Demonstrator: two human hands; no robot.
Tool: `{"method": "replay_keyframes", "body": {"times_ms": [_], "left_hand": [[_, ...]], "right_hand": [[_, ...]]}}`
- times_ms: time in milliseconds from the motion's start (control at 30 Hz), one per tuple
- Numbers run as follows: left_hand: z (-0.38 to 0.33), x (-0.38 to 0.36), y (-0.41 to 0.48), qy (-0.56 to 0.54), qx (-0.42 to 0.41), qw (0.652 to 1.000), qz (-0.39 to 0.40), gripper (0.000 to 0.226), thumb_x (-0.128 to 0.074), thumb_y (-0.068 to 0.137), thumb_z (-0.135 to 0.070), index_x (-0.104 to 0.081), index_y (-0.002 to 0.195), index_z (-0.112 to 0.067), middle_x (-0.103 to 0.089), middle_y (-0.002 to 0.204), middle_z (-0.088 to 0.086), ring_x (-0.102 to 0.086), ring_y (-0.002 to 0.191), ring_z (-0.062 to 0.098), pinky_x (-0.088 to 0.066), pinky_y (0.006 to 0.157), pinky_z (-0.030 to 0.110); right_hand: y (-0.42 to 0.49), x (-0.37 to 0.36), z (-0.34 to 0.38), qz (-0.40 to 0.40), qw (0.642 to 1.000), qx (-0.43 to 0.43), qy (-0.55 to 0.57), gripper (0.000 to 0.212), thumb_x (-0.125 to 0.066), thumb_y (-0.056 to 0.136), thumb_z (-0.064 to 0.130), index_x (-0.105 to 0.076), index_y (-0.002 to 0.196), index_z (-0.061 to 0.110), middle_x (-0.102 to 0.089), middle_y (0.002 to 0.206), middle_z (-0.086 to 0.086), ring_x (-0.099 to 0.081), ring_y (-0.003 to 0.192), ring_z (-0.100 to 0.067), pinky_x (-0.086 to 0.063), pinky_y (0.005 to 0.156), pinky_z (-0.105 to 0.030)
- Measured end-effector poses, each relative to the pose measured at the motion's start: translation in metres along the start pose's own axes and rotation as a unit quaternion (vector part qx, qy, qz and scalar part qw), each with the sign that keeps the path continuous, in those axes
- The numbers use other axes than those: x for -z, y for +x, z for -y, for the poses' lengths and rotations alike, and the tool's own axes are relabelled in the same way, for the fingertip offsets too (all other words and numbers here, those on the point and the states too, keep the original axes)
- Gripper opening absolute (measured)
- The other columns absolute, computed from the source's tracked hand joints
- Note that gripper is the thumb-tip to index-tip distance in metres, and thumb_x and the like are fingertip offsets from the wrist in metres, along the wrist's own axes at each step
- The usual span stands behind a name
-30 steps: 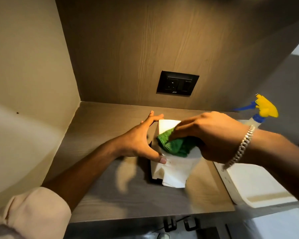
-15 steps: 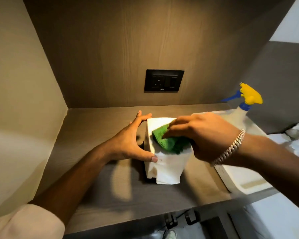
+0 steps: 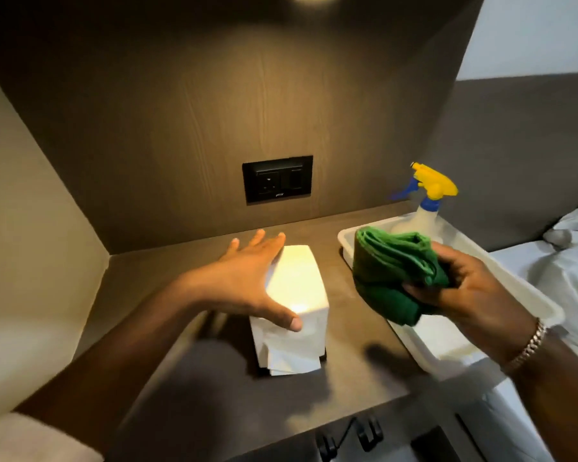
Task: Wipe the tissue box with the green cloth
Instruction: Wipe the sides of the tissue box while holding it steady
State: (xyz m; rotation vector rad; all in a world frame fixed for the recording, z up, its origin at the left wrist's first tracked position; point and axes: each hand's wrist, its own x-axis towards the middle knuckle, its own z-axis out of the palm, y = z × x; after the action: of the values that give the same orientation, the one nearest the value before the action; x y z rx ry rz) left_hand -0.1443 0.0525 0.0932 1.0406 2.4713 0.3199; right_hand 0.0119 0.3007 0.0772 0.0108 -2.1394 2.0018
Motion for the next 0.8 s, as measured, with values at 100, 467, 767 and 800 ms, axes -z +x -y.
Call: {"method": "replay_keyframes", "body": {"times_ms": [100,467,767,800], "left_hand": [[-0.018,0.013,0.012,0.068,0.015,0.996,0.047,0.127,-0.077,0.058,-0.064,0.000,0.152,-0.025,-0.002,0.163,-0.007,-0.006,0.149,0.017,-0.008,0.121,0.037],[-0.047,0.025,-0.002,0.209,0.071,0.953,0.207,0.130,-0.082,0.070,-0.018,0.024,0.143,-0.037,0.011,0.154,-0.021,0.012,0.146,0.013,-0.009,0.118,0.042],[-0.019,-0.027,-0.011,0.085,0.028,0.992,-0.094,0.064,-0.019,0.093,-0.052,-0.006,0.151,-0.031,0.002,0.161,-0.014,0.012,0.145,-0.004,0.004,0.121,0.036],[-0.018,-0.032,-0.009,0.104,0.022,0.989,-0.106,0.063,-0.017,0.094,-0.049,-0.004,0.152,-0.027,0.004,0.161,-0.010,0.013,0.146,0.000,0.005,0.121,0.037]], "right_hand": [[0.002,-0.006,-0.029,-0.075,0.969,-0.073,0.223,0.053,-0.065,0.065,0.000,-0.063,0.115,0.018,-0.070,0.113,-0.008,-0.064,0.107,-0.030,-0.058,0.078,-0.048],[-0.008,-0.043,-0.076,-0.154,0.987,-0.045,0.026,0.040,-0.075,0.071,0.007,-0.066,0.106,0.022,-0.071,0.100,0.004,-0.065,0.096,-0.013,-0.050,0.088,-0.027],[0.008,-0.066,-0.082,-0.138,0.989,-0.058,0.019,0.051,-0.059,0.076,-0.004,-0.061,0.118,0.025,-0.067,0.111,0.007,-0.060,0.094,-0.009,-0.048,0.077,-0.005],[0.006,-0.073,-0.085,-0.147,0.987,-0.057,0.030,0.053,-0.057,0.074,-0.006,-0.062,0.117,0.024,-0.067,0.116,0.004,-0.061,0.099,-0.011,-0.052,0.087,-0.018]]}}
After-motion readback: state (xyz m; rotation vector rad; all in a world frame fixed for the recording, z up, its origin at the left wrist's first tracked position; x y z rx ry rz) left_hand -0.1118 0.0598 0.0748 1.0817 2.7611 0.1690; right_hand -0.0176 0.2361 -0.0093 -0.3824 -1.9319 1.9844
